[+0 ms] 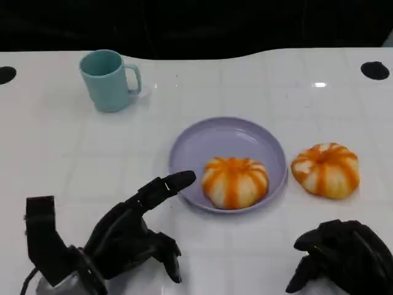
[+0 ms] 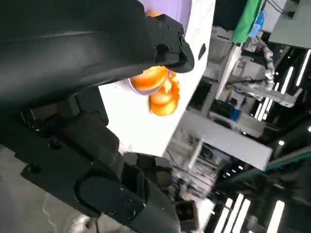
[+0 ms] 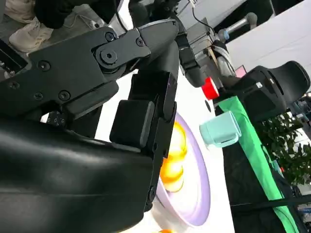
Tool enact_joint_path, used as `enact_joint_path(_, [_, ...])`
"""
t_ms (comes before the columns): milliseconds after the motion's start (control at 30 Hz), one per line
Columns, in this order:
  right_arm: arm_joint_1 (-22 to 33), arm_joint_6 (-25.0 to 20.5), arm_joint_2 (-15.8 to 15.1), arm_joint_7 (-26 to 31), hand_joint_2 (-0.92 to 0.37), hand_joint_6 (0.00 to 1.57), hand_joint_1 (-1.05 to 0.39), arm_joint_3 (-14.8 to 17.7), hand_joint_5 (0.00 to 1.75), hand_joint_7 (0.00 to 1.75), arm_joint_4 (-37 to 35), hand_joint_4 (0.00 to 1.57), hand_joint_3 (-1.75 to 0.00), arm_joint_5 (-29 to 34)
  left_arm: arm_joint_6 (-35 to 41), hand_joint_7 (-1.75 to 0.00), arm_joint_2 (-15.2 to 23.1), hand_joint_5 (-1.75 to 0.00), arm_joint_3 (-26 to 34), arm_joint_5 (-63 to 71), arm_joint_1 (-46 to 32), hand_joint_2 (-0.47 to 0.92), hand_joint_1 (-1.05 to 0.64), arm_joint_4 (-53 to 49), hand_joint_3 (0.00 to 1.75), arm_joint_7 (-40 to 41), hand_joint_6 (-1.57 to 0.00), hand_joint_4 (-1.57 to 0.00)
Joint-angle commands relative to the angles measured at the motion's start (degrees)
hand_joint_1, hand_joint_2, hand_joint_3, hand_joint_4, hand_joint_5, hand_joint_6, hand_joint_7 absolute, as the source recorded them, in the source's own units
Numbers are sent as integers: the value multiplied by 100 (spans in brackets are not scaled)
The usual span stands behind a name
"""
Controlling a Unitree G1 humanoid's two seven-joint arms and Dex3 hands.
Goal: Grasp the bread from the table and place it into the plate.
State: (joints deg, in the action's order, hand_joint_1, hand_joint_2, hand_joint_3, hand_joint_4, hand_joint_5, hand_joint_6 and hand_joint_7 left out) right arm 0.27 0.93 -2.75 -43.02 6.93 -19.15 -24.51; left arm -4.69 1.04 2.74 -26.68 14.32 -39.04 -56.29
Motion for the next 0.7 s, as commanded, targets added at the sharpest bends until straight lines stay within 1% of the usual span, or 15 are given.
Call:
enact_joint_path(33, [3,9,-96,23,-78,157,-71,48,31,10,26,157,0,-26,476,-20,123,-33,208,-213,126,56,-104,-192,0,-476,-157,-157])
enact_joint_path(300, [-10,-26,-82,60,-77,157,-71,40,34,12,48,157,0,-39,925,-8,207,-21,303,-203,265,56,-105,-325,0,-862,-157,-157])
enact_joint_path(400, [-5,-34,-93,49,-76,157,-72,34,33,12,65,157,0,-40,974,-4,211,-17,336,-198,315,57,-104,-391,0,-1013,-155,-157])
enact_joint_path(700, [25,-15,-92,48,-77,157,-72,19,33,11,114,157,0,-26,1168,0,239,-4,421,-176,430,58,-100,-605,0,-1296,-148,-157])
